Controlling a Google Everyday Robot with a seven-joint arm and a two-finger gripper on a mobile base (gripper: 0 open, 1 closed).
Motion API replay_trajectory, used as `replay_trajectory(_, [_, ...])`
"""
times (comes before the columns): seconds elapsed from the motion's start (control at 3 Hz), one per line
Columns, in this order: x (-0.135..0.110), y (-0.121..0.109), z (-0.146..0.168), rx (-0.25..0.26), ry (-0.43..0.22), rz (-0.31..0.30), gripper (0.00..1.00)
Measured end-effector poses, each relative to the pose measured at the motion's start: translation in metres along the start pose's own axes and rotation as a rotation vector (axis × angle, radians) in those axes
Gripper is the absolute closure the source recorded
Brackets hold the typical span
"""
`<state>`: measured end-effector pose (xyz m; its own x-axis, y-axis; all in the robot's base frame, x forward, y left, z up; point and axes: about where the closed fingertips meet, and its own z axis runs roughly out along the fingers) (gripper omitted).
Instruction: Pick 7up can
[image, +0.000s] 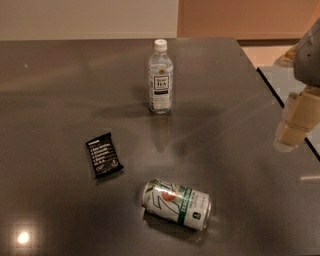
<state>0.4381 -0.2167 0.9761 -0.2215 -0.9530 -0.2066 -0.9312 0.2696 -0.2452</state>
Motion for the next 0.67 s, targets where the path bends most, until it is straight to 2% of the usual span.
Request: replay_trajectory(0.67, [-0.0049,0.0030,-0.0010,0.001,0.005,-0.022,0.00])
